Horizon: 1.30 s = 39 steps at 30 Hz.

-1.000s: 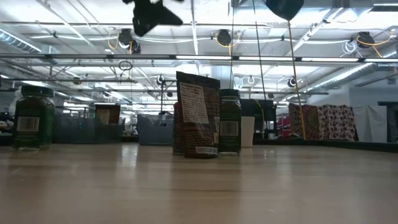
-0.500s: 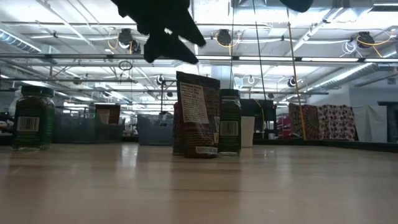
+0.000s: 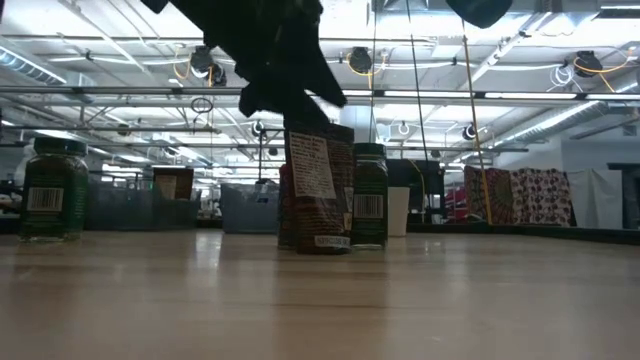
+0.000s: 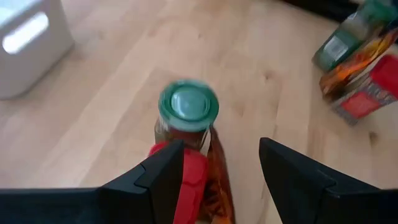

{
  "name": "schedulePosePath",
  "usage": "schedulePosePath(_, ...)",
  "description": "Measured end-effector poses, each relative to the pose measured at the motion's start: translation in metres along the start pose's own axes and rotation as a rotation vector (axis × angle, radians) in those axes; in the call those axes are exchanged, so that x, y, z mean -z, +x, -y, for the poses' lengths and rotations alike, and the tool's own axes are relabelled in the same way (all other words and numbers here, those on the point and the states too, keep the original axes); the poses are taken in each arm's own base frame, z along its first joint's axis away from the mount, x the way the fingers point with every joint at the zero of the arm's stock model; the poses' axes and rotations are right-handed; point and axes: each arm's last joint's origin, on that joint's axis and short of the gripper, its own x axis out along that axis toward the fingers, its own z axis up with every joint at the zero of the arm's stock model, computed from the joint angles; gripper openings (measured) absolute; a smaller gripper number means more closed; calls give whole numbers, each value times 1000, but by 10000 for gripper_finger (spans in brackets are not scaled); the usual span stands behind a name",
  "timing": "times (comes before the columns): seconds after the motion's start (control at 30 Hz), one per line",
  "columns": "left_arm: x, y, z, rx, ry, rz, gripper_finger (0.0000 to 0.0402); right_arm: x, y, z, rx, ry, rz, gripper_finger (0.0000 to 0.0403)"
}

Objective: Sort spices by type
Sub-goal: Put the middle top brown seasoning sachet into the left black bin

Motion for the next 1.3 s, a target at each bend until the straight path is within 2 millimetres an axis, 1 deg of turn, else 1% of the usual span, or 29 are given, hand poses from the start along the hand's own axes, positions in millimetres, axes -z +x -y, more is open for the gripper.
schedulePosePath(0.17,4,3,2,0,8,-14,215,-1,0,1,0,-62,7,0)
schedulePosePath(0.4,5,3,2,-3,-15,-20,215,-6,1,7,15,-131,38,0)
schedulePosePath(0.47,7,7,2,-9,-12,-31,215,-7,1,9,18,-146,45,0)
schedulePosePath(0.7,17,12,3,-10,-41,-94,215,-8,2,15,32,-143,45,0)
schedulePosePath(0.93,18,11,3,-30,-35,-96,211,-10,3,18,42,-132,52,0)
schedulePosePath(1.0,19,11,2,-34,-32,-106,200,-10,5,19,45,-130,51,0)
schedulePosePath(1.1,21,11,1,-46,-25,-126,168,-10,6,19,46,-128,51,0)
schedulePosePath(1.3,22,10,0,-52,-21,-136,78,-11,7,19,45,-126,55,0)
